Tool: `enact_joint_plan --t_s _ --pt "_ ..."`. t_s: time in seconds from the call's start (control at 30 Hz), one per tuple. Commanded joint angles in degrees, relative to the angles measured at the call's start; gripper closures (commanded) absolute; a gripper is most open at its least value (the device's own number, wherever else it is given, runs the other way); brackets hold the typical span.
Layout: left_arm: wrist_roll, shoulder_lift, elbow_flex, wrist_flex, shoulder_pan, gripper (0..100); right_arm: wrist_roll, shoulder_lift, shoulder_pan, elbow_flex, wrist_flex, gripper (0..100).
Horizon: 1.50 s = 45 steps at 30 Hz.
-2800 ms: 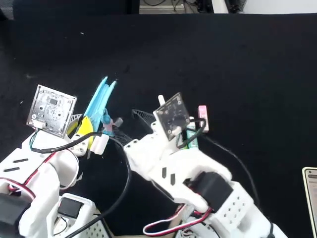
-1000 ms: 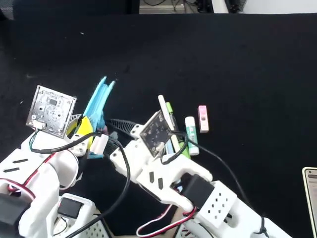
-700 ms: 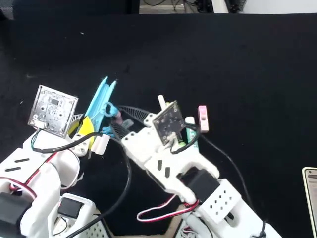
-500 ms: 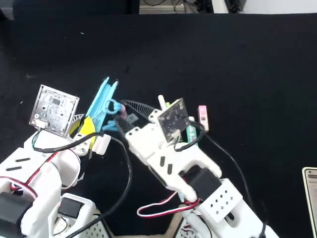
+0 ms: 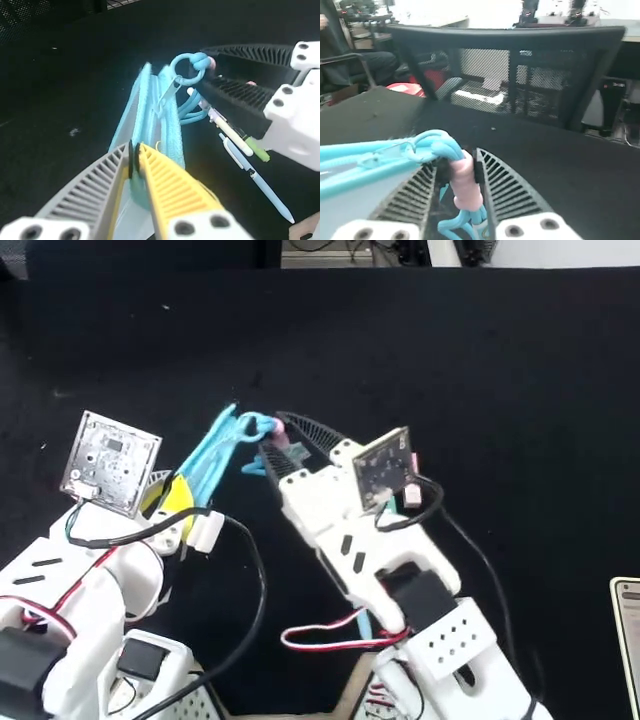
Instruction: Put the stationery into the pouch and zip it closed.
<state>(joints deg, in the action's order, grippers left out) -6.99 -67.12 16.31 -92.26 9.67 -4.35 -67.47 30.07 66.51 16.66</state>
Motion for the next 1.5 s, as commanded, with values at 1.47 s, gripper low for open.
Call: enact_joint_plan --t_s 1.47 --pt "4.1 -7.6 6.6 7.2 -0.7 77 0.6 -9.1 -3.1 -2.7 9.0 98.8"
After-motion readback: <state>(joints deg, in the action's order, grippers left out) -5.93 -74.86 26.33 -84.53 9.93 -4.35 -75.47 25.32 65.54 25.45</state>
